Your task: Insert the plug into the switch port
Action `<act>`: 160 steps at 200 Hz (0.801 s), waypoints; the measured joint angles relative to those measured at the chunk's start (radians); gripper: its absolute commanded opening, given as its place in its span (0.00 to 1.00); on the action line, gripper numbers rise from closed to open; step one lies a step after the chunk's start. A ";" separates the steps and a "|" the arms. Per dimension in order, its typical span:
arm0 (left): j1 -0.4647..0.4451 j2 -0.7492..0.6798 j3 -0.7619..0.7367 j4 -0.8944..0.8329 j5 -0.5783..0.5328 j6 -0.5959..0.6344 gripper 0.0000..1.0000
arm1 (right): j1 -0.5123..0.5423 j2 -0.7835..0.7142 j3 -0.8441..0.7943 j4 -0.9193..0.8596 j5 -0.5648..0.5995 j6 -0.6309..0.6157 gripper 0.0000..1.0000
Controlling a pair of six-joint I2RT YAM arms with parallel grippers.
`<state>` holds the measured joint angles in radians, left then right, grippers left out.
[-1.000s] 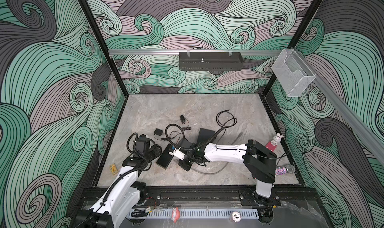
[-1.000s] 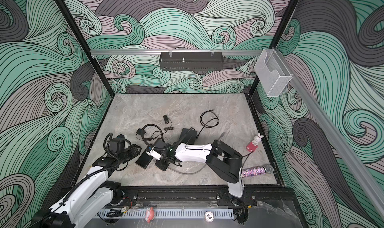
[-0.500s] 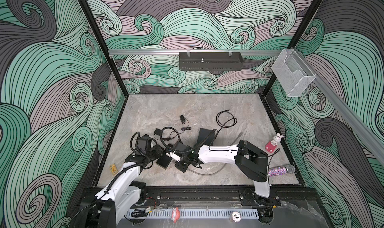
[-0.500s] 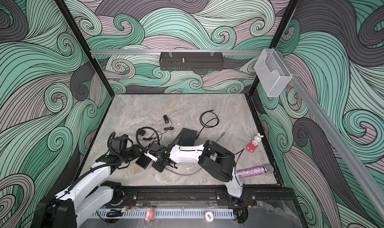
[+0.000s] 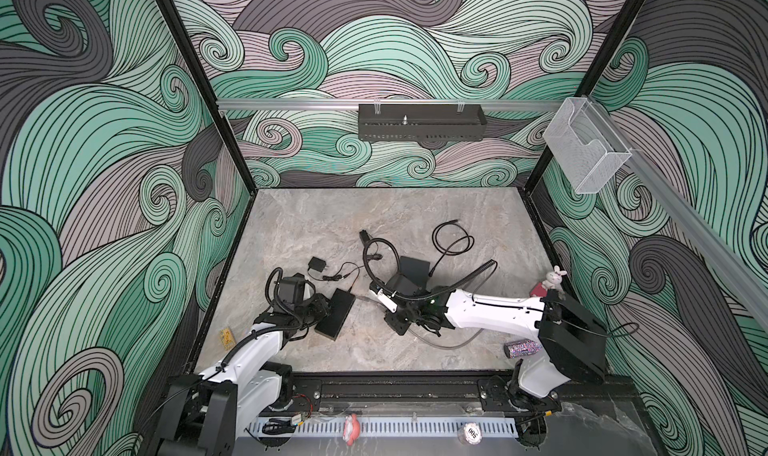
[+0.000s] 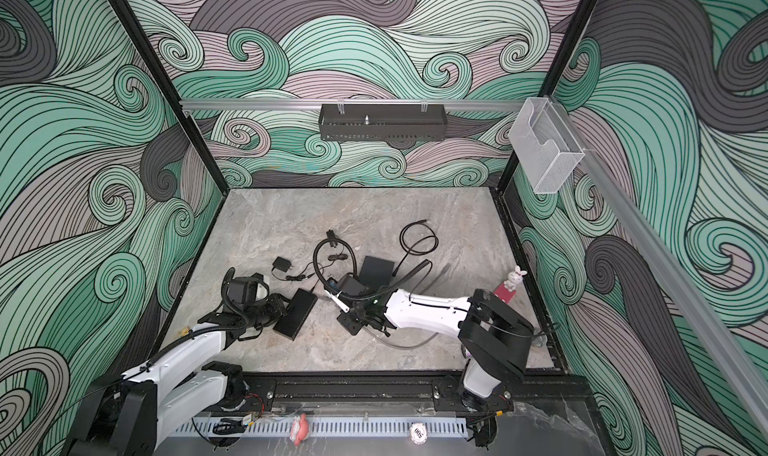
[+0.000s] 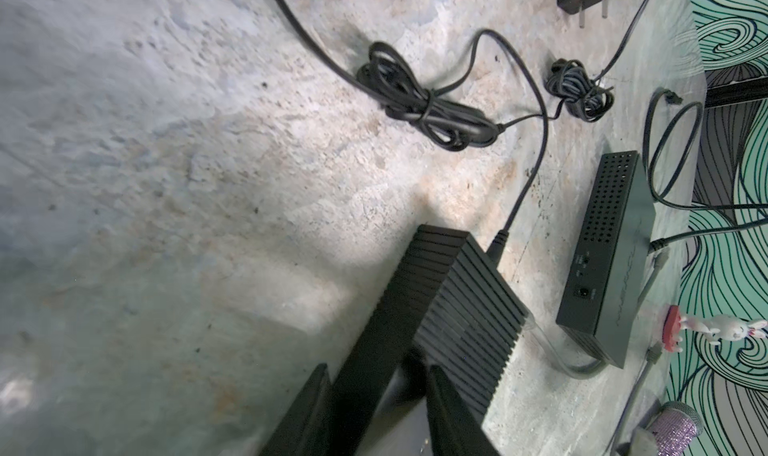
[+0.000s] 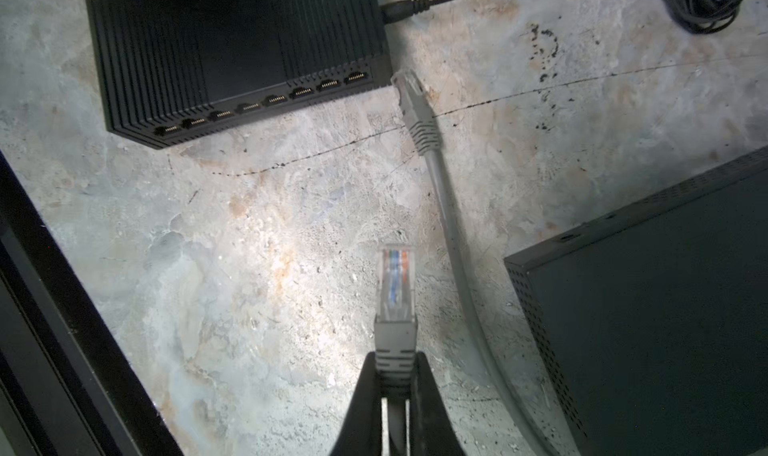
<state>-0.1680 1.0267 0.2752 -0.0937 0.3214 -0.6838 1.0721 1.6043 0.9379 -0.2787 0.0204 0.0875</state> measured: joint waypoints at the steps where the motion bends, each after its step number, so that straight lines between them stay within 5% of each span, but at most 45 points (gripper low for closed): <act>1: -0.002 0.002 0.000 0.002 0.001 0.000 0.40 | 0.000 0.000 0.000 0.000 0.000 0.000 0.00; 52: -0.091 0.092 0.036 0.050 0.006 0.005 0.41 | 0.001 0.007 -0.010 0.008 -0.037 -0.005 0.00; 160: -0.097 0.156 0.082 0.060 0.014 0.045 0.34 | 0.053 0.211 0.160 -0.063 -0.137 -0.119 0.00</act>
<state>-0.2653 1.1831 0.3573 -0.0334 0.3351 -0.6392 1.1255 1.8149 1.0981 -0.3420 -0.1165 -0.0319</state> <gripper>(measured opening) 0.348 0.106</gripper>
